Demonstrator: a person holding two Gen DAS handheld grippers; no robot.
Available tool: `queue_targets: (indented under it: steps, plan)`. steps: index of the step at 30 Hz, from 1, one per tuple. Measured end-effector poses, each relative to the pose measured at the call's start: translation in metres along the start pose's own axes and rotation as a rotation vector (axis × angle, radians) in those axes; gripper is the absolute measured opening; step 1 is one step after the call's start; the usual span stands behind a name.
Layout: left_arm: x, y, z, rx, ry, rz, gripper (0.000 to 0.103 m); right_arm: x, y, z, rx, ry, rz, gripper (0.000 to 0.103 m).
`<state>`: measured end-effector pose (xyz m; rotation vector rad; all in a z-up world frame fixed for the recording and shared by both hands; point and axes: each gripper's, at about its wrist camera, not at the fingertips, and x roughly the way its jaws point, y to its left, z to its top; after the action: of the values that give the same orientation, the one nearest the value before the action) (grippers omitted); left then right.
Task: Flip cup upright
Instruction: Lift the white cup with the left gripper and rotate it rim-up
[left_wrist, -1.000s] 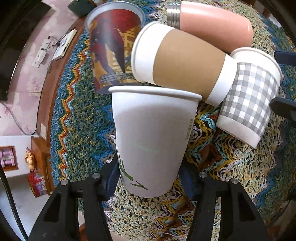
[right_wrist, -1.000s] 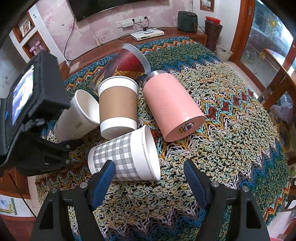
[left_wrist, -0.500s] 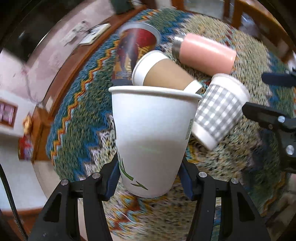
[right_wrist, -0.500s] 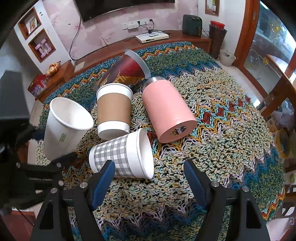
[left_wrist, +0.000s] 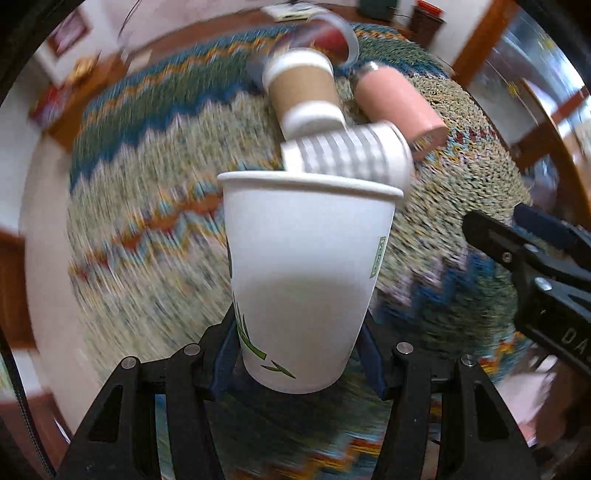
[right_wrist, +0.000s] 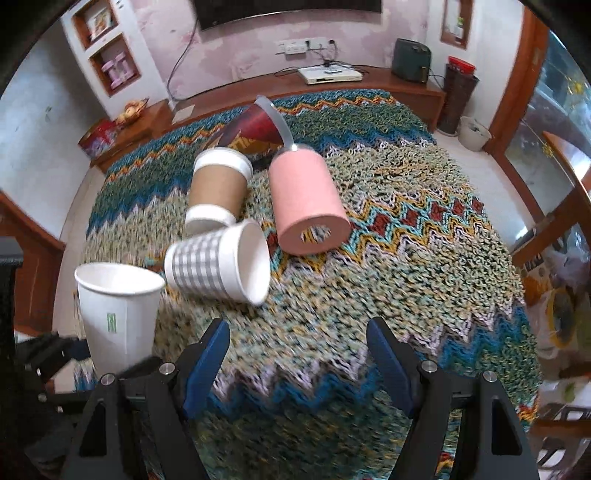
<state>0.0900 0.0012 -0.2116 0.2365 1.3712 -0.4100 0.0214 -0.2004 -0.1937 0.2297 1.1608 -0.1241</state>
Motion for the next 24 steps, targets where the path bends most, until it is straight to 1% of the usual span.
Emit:
queue_targets:
  steps: [4, 10, 12, 17, 21, 24]
  plan:
    - [0.011, -0.019, -0.026, -0.138, 0.041, -0.049, 0.061, -0.004, -0.011, -0.013, -0.047, 0.029, 0.055, 0.077]
    - [0.028, -0.044, -0.047, -0.261, 0.092, -0.124, 0.061, -0.004, -0.027, -0.025, -0.061, 0.068, 0.132, 0.077]
    - [0.03, -0.049, -0.051, -0.289, 0.097, -0.126, 0.061, -0.003, -0.031, -0.028, -0.069, 0.088, 0.152, 0.077]
    - [0.042, -0.062, -0.056, -0.301, 0.134, -0.154, 0.061, 0.002, -0.036, -0.038, -0.095, 0.139, 0.188, 0.077]
    - [0.048, -0.075, -0.057, -0.293, 0.14, -0.142, 0.061, 0.01, -0.04, -0.043, -0.082, 0.18, 0.213, 0.077]
    - [0.052, -0.084, -0.053, -0.294, 0.142, -0.135, 0.061, 0.014, -0.044, -0.046, -0.07, 0.204, 0.224, 0.077]
